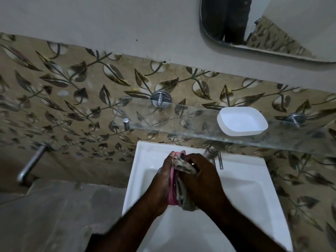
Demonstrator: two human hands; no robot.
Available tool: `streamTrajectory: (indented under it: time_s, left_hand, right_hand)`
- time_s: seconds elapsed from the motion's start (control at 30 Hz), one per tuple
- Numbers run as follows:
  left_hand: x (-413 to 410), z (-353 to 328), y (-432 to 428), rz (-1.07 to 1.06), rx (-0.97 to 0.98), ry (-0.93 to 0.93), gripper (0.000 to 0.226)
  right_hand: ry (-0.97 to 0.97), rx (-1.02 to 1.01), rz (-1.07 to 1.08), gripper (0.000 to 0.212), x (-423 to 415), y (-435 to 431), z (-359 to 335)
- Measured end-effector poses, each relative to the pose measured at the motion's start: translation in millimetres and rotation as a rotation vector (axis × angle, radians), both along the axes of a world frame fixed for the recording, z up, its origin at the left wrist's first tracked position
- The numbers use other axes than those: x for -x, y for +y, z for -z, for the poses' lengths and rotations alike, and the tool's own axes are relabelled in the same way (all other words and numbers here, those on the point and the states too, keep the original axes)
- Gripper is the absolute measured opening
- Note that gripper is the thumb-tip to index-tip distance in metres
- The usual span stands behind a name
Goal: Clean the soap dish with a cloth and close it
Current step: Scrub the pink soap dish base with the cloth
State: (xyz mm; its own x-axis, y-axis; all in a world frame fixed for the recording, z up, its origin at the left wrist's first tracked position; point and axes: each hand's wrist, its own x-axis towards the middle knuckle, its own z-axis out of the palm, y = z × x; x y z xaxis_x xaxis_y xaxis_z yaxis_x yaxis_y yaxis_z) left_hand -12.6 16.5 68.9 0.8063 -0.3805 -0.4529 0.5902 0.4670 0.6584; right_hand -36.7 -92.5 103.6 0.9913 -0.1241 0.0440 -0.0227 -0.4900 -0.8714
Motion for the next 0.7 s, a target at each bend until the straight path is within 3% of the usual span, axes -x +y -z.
streamTrajectory:
  time_s: [0.13,0.23,0.37,0.47,0.6,0.63,0.7]
  left_hand:
    - [1.6,1.8,1.9,-0.014,0.133,0.094,0.045]
    - [5.7,0.6,-2.5,-0.044,0.148,0.105,0.043]
    - [1.6,-3.8,-5.8,-0.117,0.032,0.056,0.05]
    - [2.9,-5.1,-7.2,-0.127,-0.036,0.001,0.052]
    - [8.8,-10.9,-7.2,-0.083,-0.013,-0.028,0.046]
    - [6.5,-15.2,-6.3,-0.076,-0.01,-0.029,0.046]
    - [-2.3,-18.3,-3.2,-0.082,-0.036,-0.027,0.053]
  right_hand:
    - [-0.211,0.305,-0.25,0.03,3.4,-3.4,0.7]
    - [-0.367,0.69,-0.299,0.032,-8.0,-17.6,2.6]
    - [-0.276,0.849,-0.173,0.028,-18.6,-19.7,5.7]
    - [-0.154,0.719,-0.023,0.014,-16.1,-12.6,12.1]
    - [0.066,0.036,0.051,0.021,-17.0,-11.8,-5.6]
    - [0.065,-0.051,0.039,0.019,-16.7,-9.0,-12.4]
    - [-0.033,-0.016,-0.033,0.013,-14.5,0.6,-23.3]
